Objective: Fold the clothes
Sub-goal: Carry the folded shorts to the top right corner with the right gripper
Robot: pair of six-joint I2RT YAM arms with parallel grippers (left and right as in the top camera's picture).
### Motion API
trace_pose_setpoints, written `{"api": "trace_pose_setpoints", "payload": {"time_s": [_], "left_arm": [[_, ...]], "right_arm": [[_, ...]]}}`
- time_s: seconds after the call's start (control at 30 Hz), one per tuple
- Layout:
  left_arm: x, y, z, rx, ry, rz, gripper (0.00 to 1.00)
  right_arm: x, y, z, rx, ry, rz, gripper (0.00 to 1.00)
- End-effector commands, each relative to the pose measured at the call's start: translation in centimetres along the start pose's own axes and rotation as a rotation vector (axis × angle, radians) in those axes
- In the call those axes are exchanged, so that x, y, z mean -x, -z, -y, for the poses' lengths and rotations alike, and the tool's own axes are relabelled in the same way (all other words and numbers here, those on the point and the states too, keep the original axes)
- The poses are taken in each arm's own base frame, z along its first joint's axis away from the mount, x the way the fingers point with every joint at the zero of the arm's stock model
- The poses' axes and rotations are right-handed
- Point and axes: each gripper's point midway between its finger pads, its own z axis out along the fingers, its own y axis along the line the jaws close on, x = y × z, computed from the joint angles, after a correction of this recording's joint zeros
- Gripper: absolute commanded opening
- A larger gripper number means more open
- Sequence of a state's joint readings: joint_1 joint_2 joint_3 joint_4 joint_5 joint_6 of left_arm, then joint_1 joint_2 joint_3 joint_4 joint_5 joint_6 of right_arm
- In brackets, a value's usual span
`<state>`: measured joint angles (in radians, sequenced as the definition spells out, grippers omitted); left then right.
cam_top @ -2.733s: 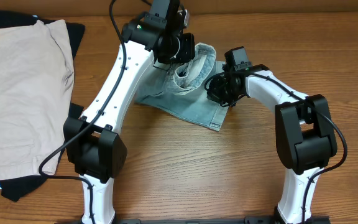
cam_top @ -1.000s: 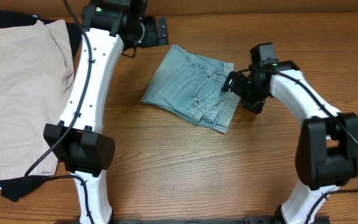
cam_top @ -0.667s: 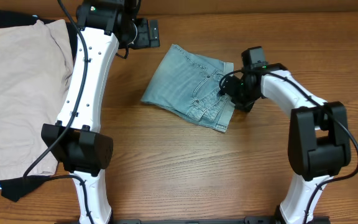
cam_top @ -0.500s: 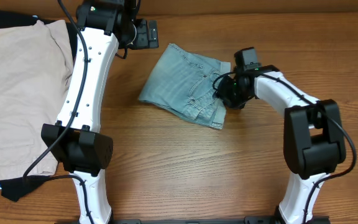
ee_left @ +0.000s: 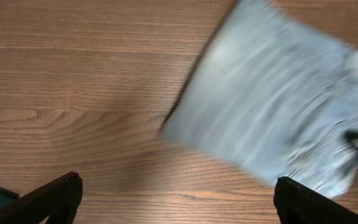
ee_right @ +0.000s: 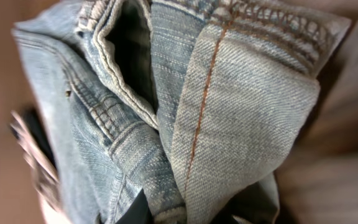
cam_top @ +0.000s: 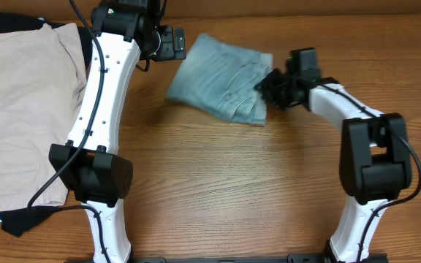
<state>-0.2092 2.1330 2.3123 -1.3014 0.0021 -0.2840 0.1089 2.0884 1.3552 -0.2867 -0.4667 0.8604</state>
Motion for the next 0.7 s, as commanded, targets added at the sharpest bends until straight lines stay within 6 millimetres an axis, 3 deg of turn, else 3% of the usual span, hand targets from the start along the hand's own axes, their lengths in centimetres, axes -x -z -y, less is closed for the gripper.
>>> {"api": "trace_pose_setpoints", "payload": {"time_s": [0.0,0.17,0.3,0.47,0.67], "left_arm": [[-0.3,-0.2,-0.6,0.032,-0.017,-0.003,1.00],[-1.1,-1.0,-1.0,0.050,-0.016,-0.032,1.00],[-1.5,-1.5,-1.1,0.053,-0.016,-0.047,1.00],[-1.7,-1.7,-1.2,0.056,-0.016,-0.056,1.00],[-1.8,-1.8,-1.0,0.052,-0.018,-0.057,1.00]], "right_arm": [[7.3,3.7,3.1,0.026,-0.175,0.157,0.04],[14.9,10.0,10.2,0.025,-0.419,0.334,0.04],[18.7,14.5,15.2,0.012,-0.551,0.470,0.04],[21.6,17.5,17.0,0.028,-0.550,0.595,0.04],[22.5,17.7,16.9,-0.008,-0.523,0.671,0.04]]}}
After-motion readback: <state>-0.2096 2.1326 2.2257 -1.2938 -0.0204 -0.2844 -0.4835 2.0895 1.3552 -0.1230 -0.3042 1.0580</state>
